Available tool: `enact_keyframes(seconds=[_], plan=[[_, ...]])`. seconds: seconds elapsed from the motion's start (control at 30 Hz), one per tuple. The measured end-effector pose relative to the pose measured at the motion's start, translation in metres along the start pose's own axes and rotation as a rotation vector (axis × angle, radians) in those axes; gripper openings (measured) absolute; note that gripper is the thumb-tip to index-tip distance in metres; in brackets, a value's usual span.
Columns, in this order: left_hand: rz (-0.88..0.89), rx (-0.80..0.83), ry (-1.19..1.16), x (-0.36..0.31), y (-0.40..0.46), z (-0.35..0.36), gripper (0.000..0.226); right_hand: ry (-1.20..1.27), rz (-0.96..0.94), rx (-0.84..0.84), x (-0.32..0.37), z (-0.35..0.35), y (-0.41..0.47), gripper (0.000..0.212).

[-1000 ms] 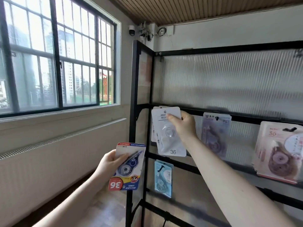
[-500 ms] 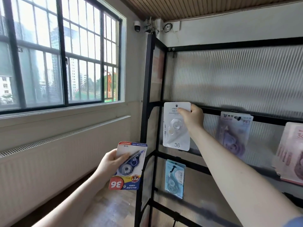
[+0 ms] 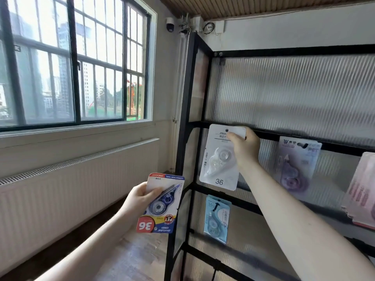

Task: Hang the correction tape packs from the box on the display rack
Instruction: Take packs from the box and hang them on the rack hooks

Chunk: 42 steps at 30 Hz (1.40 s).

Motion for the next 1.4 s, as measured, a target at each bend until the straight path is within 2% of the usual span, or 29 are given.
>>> enact_keyframes(seconds=[0.37, 0.53, 0.9, 1.07, 1.23, 1.4], plan=[[-0.013, 0.036, -0.048, 0.006, 0.004, 0.012, 0.013, -0.017, 0.045, 0.063, -0.003, 0.004, 0.016, 0.018], [-0.027, 0.034, -0.031, 0.009, 0.007, 0.010, 0.016, -0.159, 0.005, 0.080, -0.015, 0.003, 0.023, 0.004], [-0.015, 0.031, -0.023, 0.002, 0.009, 0.020, 0.015, -0.487, -0.076, -0.059, -0.020, -0.009, 0.021, 0.023], [0.003, 0.045, -0.006, -0.006, 0.006, 0.039, 0.014, -0.585, -0.096, -0.088, -0.023, -0.040, 0.006, 0.032], [0.034, 0.096, 0.010, -0.015, -0.002, 0.077, 0.011, -0.605, -0.078, -0.068, -0.031, -0.090, -0.019, 0.030], [0.044, 0.137, 0.014, -0.019, -0.010, 0.125, 0.011, -0.630, 0.017, -0.022, -0.046, -0.149, -0.048, 0.026]])
Point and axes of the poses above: each hand's wrist, its own y-axis towards the middle knuckle, its own z-axis out of the palm, x = y × z, the point moved 5 cm from there along y, towards the middle knuckle, and after that the axes turned 6 degrees about x, right-handed, at the moved point
